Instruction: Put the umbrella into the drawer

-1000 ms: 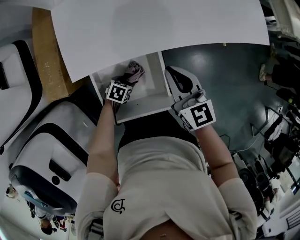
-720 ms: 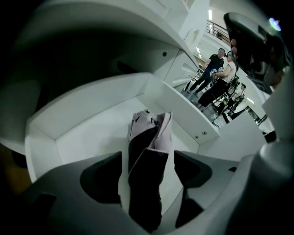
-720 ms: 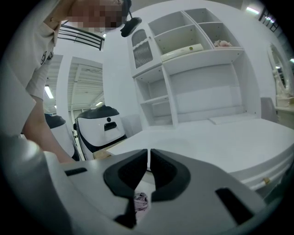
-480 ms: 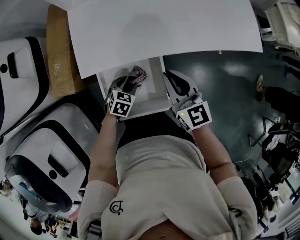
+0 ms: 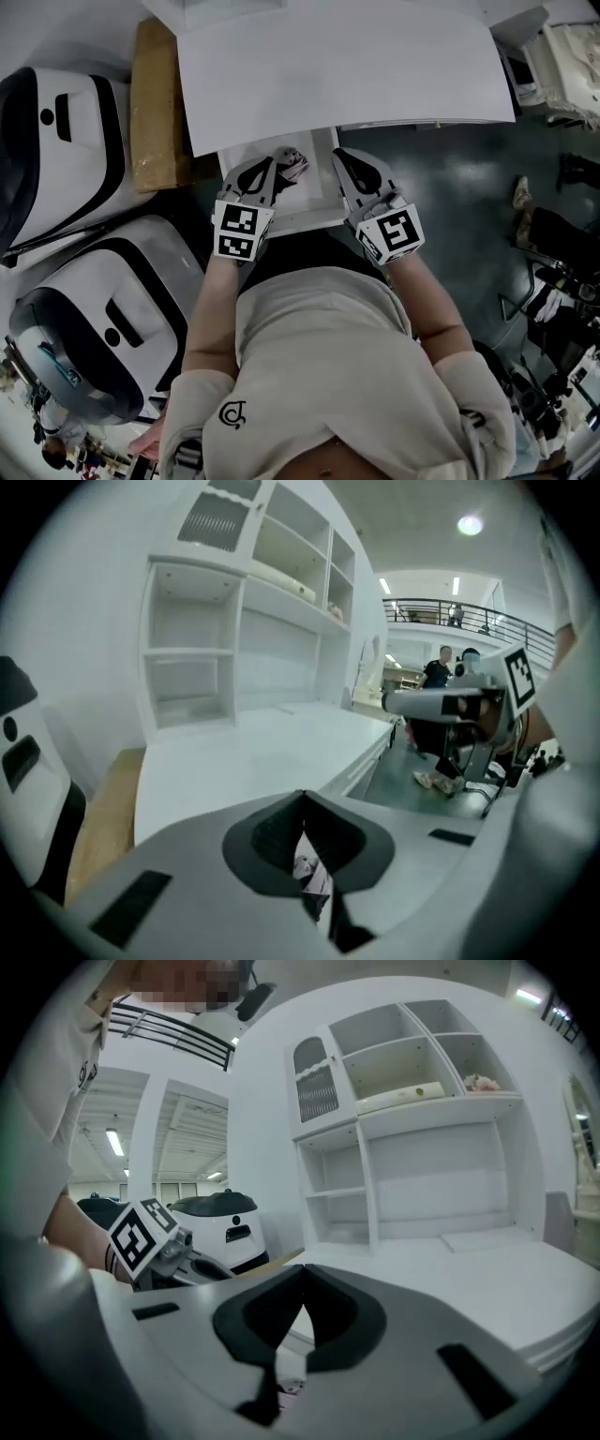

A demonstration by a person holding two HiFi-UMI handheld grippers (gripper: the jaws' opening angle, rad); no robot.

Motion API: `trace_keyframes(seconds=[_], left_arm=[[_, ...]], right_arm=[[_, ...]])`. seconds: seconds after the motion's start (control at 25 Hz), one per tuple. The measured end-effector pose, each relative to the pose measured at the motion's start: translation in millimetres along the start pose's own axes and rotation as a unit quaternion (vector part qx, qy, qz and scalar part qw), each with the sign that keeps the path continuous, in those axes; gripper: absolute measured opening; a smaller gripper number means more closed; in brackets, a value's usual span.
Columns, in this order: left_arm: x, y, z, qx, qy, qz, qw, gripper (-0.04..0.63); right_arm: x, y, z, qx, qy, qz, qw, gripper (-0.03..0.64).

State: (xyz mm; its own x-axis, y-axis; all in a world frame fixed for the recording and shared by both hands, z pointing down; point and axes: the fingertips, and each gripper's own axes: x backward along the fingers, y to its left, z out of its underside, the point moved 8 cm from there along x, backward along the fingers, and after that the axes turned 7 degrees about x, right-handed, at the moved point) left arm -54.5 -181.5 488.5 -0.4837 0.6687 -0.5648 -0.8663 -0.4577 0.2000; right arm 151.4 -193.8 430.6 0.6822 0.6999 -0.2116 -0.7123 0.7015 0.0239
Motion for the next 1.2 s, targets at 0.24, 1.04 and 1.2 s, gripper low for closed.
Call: trace_keyframes(seconds=[0.24,1.04,1.2], left_arm=[[61,2,-54,-0.024,-0.088,-0.006,0.9958,0.012],[205,12,-129,-0.042,-0.311,-0.041,0.9486,0.012],[209,9,-130,-0.045,-0.314,-0.041,0.9475,0.012]], right_arm=[[9,11,-31,0.003,-0.019,0.017,1.0,0.008],[19,41,-127,0.059,-0.102,-0.005,0.993,0.006],[20,44,-133,0.061,-0.11,-0.009,0.992,0.005]])
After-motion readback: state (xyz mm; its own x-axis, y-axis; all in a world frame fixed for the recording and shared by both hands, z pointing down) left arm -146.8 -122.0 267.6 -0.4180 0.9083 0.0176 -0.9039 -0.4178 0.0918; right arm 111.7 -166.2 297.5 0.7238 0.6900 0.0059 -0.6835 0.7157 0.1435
